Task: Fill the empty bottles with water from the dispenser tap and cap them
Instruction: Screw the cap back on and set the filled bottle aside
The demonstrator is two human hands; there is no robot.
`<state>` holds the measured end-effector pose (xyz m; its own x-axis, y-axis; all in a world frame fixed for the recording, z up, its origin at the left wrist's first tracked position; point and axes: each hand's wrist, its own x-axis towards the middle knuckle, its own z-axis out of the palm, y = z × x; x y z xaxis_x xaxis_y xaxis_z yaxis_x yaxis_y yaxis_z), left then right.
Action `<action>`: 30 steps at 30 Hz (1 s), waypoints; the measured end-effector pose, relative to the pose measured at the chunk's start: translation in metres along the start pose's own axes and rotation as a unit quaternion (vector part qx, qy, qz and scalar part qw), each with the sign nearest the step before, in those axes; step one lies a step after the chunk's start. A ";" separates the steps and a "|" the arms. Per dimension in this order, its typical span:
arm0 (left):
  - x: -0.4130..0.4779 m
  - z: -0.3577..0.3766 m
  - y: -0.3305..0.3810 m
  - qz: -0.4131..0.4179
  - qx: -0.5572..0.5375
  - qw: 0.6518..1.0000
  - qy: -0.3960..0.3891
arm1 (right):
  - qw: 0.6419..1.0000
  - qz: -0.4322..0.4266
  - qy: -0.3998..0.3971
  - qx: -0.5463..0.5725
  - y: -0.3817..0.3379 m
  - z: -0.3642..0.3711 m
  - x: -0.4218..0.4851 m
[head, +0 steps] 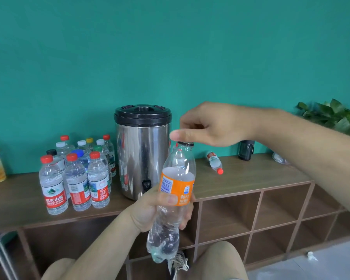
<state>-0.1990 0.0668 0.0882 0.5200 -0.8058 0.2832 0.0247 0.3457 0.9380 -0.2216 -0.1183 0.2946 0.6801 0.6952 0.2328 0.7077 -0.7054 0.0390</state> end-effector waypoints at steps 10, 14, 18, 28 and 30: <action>0.012 0.012 0.001 0.011 0.220 0.934 0.281 | 0.974 0.158 0.056 -0.151 0.011 0.044 0.011; 0.021 -0.001 -0.008 0.019 0.212 0.926 0.311 | 0.984 0.107 0.068 -0.128 0.029 0.051 0.012; 0.027 -0.015 -0.015 -0.031 0.155 0.969 0.191 | 0.984 -0.111 0.129 -0.046 0.060 0.069 0.009; 0.092 -0.040 -0.048 -0.062 0.174 0.945 0.268 | 0.977 0.088 0.139 -0.134 0.110 0.111 0.011; 0.104 -0.046 -0.050 -0.090 0.175 0.956 0.217 | 0.976 0.059 0.143 -0.151 0.120 0.113 0.013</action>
<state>-0.1071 -0.0124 0.0612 0.8411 -0.5358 0.0732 -0.1008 -0.0224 0.9947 -0.1063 -0.1788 0.1926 0.6416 0.5710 0.5122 0.5101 -0.8163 0.2710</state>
